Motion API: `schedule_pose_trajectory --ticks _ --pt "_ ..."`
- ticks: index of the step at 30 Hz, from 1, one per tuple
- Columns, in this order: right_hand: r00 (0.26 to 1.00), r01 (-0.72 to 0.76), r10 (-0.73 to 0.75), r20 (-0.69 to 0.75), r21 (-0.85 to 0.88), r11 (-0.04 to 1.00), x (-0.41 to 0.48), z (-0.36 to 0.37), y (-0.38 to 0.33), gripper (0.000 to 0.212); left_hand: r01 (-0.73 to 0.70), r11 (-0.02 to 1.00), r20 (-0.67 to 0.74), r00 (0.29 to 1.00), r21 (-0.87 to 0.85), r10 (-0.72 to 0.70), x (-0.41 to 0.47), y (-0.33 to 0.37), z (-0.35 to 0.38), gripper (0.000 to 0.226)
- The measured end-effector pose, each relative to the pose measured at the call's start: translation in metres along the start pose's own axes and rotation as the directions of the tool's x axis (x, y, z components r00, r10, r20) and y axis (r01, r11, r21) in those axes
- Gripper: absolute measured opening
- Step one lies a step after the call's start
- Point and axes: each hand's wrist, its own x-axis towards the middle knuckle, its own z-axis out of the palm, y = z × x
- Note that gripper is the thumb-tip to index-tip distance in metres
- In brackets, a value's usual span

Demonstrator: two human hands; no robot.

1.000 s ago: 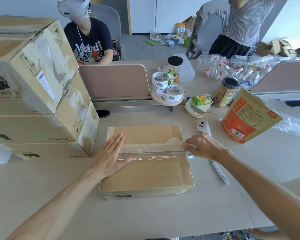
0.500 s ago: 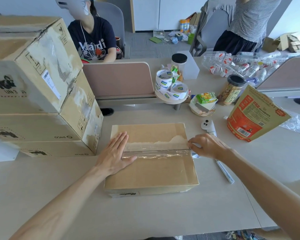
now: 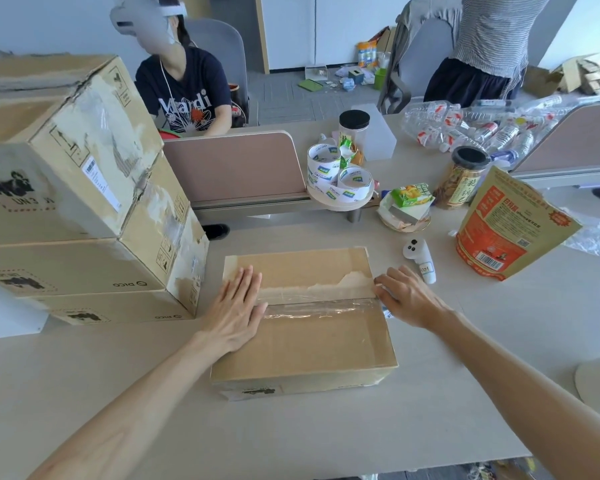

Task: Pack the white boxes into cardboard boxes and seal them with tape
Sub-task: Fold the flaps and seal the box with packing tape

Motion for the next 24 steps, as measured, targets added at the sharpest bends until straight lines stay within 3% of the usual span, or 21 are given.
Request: schedule_pose_trajectory --ticks 4,10,14,16,18,24 --pt "1.0 0.002 -0.001 0.031 -0.02 1.0 -0.002 0.003 0.001 0.033 -0.004 0.999 -0.02 1.0 -0.039 0.003 0.004 0.028 0.003 0.072" --pt "0.999 0.006 -0.005 0.04 -0.028 1.0 -0.003 0.0 0.0 0.035 0.117 0.99 0.033 0.993 -0.077 -0.115 0.02 0.081 -0.008 0.056" --pt "0.987 -0.096 0.073 0.141 0.163 0.982 -0.002 -0.013 -0.004 0.036 -0.026 0.996 0.008 1.0 -0.088 0.027 0.054 0.178 0.001 0.064" --pt "0.964 -0.26 0.214 0.158 0.391 0.883 -0.005 -0.025 -0.004 0.046 -0.044 0.993 -0.019 0.999 -0.112 0.042 0.07 0.213 0.003 0.082" --pt "0.909 -0.413 0.371 0.193 0.55 0.726 -0.013 -0.032 -0.002 0.044 -0.029 0.992 -0.04 0.999 -0.123 0.024 0.078 0.221 0.004 0.089" --pt "0.884 -0.429 0.44 0.156 0.644 0.633 -0.034 -0.021 0.005 0.029 -0.118 0.991 -0.08 0.99 -0.069 0.113 0.071 0.209 0.012 0.077"
